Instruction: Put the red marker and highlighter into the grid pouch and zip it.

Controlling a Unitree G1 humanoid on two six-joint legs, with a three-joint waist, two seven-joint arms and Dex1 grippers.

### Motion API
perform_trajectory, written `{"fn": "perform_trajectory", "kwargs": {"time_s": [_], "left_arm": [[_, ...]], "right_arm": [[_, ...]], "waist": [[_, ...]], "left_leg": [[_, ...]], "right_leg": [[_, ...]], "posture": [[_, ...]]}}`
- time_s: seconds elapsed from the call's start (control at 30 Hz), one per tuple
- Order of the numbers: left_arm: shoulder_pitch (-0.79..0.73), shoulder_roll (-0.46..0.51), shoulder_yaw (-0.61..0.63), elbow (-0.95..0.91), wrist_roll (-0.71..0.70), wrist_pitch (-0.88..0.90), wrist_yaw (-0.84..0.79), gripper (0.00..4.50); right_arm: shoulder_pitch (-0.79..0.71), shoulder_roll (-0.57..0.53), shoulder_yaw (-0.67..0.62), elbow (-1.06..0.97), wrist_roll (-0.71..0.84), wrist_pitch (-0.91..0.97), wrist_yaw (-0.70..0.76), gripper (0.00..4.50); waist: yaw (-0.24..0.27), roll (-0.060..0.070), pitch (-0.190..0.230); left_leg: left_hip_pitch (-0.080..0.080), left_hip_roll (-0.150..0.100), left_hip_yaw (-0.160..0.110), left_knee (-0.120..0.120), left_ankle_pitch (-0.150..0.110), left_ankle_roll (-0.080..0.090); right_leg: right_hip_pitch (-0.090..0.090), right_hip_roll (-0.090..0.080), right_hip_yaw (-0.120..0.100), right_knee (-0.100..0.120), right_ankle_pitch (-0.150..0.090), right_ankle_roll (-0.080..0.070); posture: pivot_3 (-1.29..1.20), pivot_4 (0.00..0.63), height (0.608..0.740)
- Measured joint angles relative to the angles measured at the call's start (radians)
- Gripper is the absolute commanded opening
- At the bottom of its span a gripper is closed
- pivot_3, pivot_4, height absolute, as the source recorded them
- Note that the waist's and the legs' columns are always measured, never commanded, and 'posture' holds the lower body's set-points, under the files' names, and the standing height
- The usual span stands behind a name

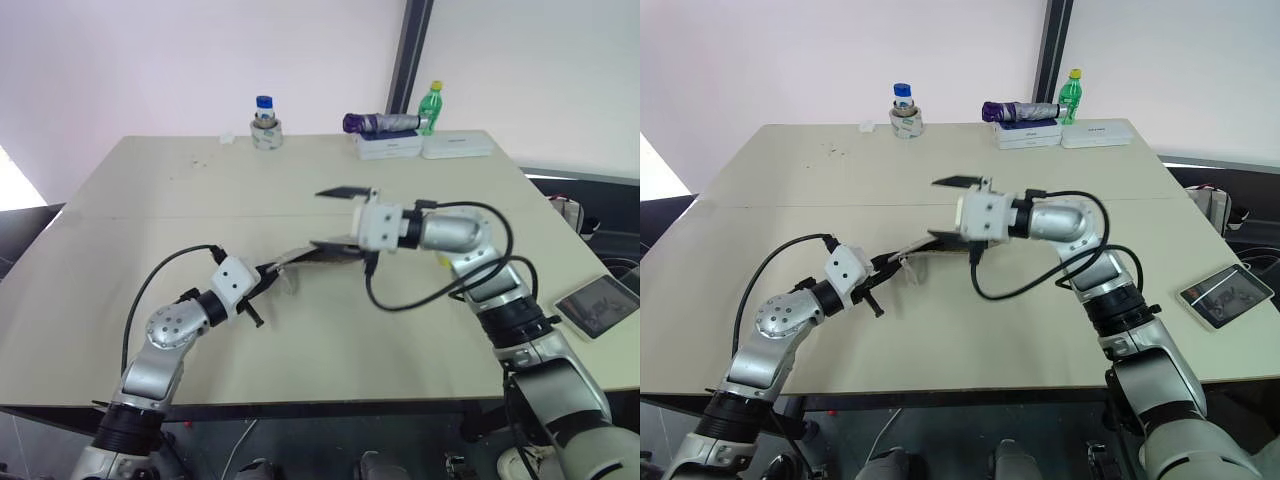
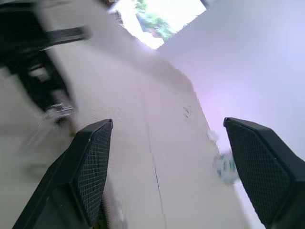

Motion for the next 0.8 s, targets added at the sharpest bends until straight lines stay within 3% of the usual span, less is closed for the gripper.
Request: {"fn": "perform_trajectory", "kwargs": {"time_s": [0.17, 0.33, 0.5, 0.8], "left_arm": [[0.004, 0.0, 0.004, 0.004, 0.001, -0.017, 0.007, 0.0], [0.004, -0.005, 0.003, 0.02, 0.002, -0.022, 0.009, 0.0], [0.0, -0.005, 0.001, 0.034, 0.002, -0.036, 0.008, 0.0], [0.003, -0.005, -0.002, 0.035, 0.011, -0.04, 0.007, 0.0]], "right_arm": [[0.03, -0.06, -0.106, 0.153, -0.061, 0.367, -0.202, 3.86], [0.025, -0.027, -0.205, 0.205, -0.019, 0.649, -0.309, 3.86], [0.007, -0.017, -0.272, 0.327, 0.007, 0.742, -0.403, 3.86], [-0.003, -0.017, -0.291, 0.472, 0.018, 0.714, -0.468, 3.86]], "waist": [[0.008, 0.0, 0.0], [-0.004, 0.0, 0.0], [-0.002, 0.0, 0.0], [-0.003, 0.0, 0.0]], "left_leg": [[0.0, -0.002, 0.001, -0.001, 0.0, 0.001], [-0.001, -0.001, 0.002, -0.002, 0.001, 0.001], [-0.001, -0.002, 0.003, -0.002, 0.001, 0.001], [-0.001, -0.002, 0.002, -0.002, 0.001, 0.001]], "right_leg": [[-0.001, -0.002, 0.0, 0.0, 0.0, 0.0], [-0.002, 0.001, 0.001, 0.0, 0.0, 0.0], [-0.002, 0.0, 0.001, 0.0, 0.0, 0.0], [-0.002, 0.001, 0.001, 0.0, 0.0, 0.0]], "posture": [[0.0, 0.15, 0.74], [0.0, 0.15, 0.74], [0.0, 0.15, 0.74], [0.0, 0.15, 0.74]]}}
